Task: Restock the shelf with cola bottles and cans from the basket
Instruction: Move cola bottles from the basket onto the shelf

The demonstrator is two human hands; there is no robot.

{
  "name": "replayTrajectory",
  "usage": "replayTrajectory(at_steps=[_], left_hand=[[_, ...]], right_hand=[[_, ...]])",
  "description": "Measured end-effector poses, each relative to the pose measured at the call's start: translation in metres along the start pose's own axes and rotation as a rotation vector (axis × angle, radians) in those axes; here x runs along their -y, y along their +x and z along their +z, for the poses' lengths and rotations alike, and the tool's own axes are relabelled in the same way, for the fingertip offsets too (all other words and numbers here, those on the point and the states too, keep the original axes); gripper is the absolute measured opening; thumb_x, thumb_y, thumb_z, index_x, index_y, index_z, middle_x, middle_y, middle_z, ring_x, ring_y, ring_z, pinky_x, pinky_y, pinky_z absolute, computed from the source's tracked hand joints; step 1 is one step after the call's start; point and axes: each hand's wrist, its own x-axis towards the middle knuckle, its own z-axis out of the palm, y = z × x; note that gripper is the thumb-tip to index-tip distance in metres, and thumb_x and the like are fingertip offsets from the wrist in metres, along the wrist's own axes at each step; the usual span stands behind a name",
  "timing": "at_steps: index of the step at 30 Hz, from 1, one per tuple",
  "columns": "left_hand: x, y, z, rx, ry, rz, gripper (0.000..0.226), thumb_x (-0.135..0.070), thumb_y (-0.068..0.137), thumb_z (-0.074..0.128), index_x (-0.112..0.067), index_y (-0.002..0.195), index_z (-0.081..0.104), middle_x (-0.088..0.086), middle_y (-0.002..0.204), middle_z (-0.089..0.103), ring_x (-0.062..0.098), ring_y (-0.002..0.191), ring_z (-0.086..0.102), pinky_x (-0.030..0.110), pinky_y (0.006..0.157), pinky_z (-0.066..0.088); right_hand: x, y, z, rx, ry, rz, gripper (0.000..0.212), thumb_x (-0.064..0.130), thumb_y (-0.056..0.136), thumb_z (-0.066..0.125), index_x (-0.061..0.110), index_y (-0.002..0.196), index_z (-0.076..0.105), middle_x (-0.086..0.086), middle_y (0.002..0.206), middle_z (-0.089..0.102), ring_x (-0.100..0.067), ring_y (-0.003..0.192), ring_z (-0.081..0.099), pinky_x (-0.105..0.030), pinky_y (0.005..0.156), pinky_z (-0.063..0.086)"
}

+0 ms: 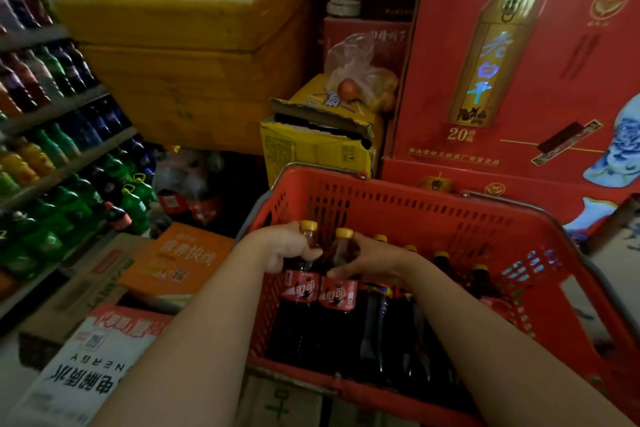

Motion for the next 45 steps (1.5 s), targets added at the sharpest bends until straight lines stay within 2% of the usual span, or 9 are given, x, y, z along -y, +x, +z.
replayTrajectory(at_steps=[2,4,9,13,17,21,31,40,45], left_hand=[[0.001,-0.005,0.0,0.028,0.093,-0.021,0.091,0.0,0.083,0.068,-0.023,0.152,0.013,0.007,0.152,0.032,0.03,0.139,0.032,0.039,0.107,0.032],[0.004,-0.012,0.0,-0.005,0.194,-0.022,0.101,0.0,0.081,0.071,-0.023,0.153,0.006,0.01,0.155,0.026,0.031,0.14,0.029,0.04,0.107,0.034],[0.011,-0.02,0.004,-0.045,0.214,0.019,0.06,0.003,0.079,0.071,-0.012,0.133,0.051,0.007,0.134,0.055,0.027,0.131,0.043,0.033,0.103,0.037],[0.007,-0.031,0.001,-0.057,0.149,0.098,0.056,0.001,0.077,0.075,-0.019,0.125,0.054,0.001,0.121,0.06,0.021,0.117,0.05,0.029,0.095,0.04],[-0.002,-0.046,-0.009,-0.084,0.118,0.235,0.058,-0.011,0.066,0.086,-0.014,0.119,0.062,-0.003,0.118,0.064,0.019,0.119,0.054,0.028,0.097,0.042],[-0.02,-0.067,-0.016,-0.13,-0.011,0.396,0.057,-0.014,0.062,0.088,-0.012,0.114,0.067,-0.006,0.116,0.066,0.014,0.117,0.056,0.026,0.094,0.042],[-0.05,-0.113,-0.002,-0.232,-0.57,0.762,0.047,-0.008,0.056,0.085,-0.013,0.101,0.072,0.009,0.1,0.074,0.024,0.095,0.068,0.04,0.092,0.051],[-0.025,-0.173,0.001,-0.434,-0.855,0.84,0.031,-0.015,0.065,0.071,-0.01,0.095,0.067,0.003,0.081,0.072,0.017,0.071,0.068,0.029,0.065,0.056],[0.018,-0.222,-0.017,-0.629,-0.883,0.825,0.037,-0.018,0.064,0.075,-0.013,0.101,0.068,0.004,0.094,0.072,0.02,0.087,0.068,0.038,0.081,0.054]], right_hand=[[-0.003,0.003,-0.001,-0.002,-0.038,0.018,0.116,0.028,0.044,0.099,0.024,0.141,0.035,0.0,0.136,0.053,-0.019,0.124,0.053,-0.041,0.102,0.048],[0.0,-0.001,0.001,-0.011,-0.05,0.006,0.106,0.021,0.051,0.096,0.025,0.138,0.036,-0.001,0.132,0.055,-0.019,0.118,0.057,-0.04,0.098,0.052],[0.006,-0.013,0.0,-0.048,-0.168,-0.046,0.089,0.029,0.057,0.093,0.021,0.131,0.044,0.002,0.123,0.061,-0.015,0.11,0.061,-0.038,0.095,0.054],[0.013,-0.031,-0.005,-0.047,-0.199,-0.139,0.054,0.014,0.07,0.086,0.017,0.113,0.053,0.006,0.107,0.065,-0.008,0.098,0.063,-0.025,0.086,0.055],[0.023,-0.04,-0.02,-0.094,-0.164,-0.203,0.078,0.02,0.061,0.091,0.025,0.125,0.047,0.002,0.117,0.065,-0.012,0.109,0.062,-0.033,0.094,0.051],[0.041,-0.054,-0.037,-0.135,0.02,-0.349,0.083,0.019,0.055,0.092,0.016,0.128,0.051,-0.01,0.117,0.066,-0.023,0.107,0.067,-0.038,0.094,0.053],[0.095,-0.092,-0.038,-0.175,0.586,-0.734,0.033,0.017,0.07,0.074,0.008,0.101,0.067,-0.003,0.083,0.074,-0.016,0.073,0.07,-0.032,0.069,0.056],[0.124,-0.09,0.005,-0.001,0.528,-0.798,0.019,0.017,0.08,0.07,0.008,0.097,0.07,-0.004,0.084,0.074,-0.015,0.073,0.07,-0.027,0.068,0.057],[0.142,-0.097,0.06,0.185,0.527,-0.811,0.012,0.013,0.084,0.065,0.008,0.093,0.068,-0.001,0.079,0.074,-0.013,0.07,0.069,-0.026,0.066,0.056]])
